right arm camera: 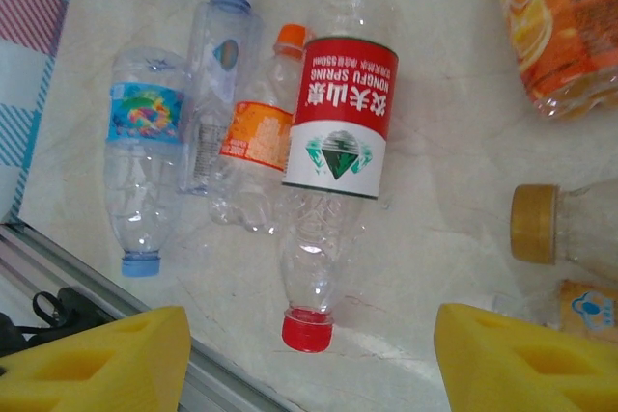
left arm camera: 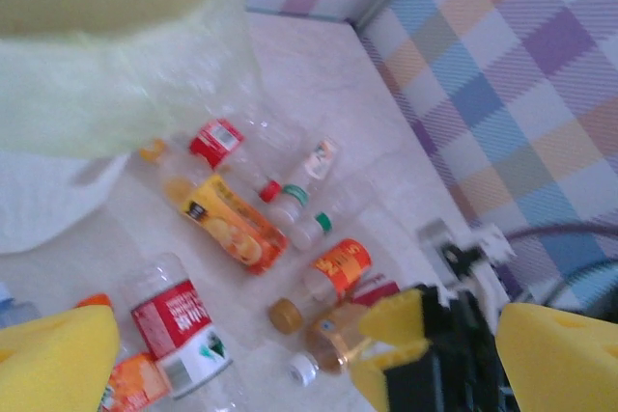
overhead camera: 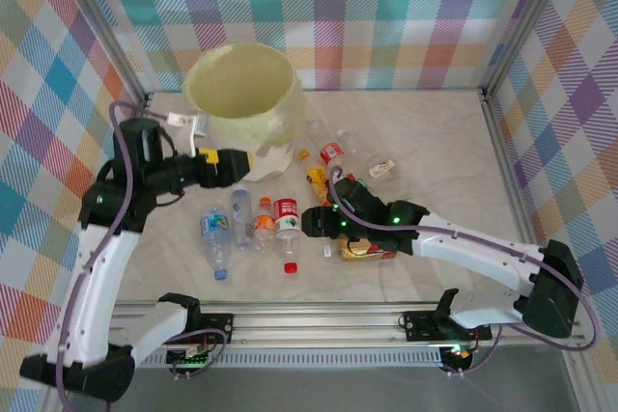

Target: Put the plastic bottles in the bin

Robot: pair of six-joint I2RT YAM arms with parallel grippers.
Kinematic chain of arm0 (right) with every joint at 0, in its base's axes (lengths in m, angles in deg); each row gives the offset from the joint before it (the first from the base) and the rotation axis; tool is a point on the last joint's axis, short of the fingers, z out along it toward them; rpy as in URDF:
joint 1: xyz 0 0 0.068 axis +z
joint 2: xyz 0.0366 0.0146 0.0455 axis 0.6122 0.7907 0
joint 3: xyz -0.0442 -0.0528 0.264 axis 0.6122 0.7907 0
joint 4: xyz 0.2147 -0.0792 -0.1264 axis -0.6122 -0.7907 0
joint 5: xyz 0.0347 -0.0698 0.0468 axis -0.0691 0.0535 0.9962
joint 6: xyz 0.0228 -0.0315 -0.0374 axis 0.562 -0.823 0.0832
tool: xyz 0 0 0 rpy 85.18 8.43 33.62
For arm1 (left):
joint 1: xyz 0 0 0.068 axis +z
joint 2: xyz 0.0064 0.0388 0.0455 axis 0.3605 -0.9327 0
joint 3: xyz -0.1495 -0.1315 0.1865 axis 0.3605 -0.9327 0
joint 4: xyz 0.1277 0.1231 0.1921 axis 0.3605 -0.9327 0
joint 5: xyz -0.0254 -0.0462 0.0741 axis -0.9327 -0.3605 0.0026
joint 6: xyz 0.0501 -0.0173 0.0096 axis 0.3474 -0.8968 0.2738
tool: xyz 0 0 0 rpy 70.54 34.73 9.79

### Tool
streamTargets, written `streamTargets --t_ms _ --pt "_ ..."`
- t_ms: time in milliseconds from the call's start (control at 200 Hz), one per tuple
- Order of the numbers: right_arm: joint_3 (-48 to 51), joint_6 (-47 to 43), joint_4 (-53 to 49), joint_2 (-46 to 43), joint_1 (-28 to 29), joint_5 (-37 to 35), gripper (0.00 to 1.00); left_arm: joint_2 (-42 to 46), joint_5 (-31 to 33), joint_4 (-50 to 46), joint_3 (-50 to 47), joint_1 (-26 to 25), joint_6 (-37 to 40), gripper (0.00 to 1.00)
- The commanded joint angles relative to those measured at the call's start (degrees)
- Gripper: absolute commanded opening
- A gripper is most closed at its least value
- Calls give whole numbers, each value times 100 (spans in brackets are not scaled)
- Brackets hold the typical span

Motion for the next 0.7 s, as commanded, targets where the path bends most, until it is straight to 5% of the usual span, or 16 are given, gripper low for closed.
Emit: streamTargets --t_ms 0,380,695 --pt "-210 367 50 385 144 -192 67 563 -619 833 -670 49 -206 100" --pt "-287 122 497 1419 509 241 67 1774 -588 1419 -2291 41 -633 100" --pt "-987 70 399 2031 634 398 64 2079 -577 1548 -2421 34 -593 100"
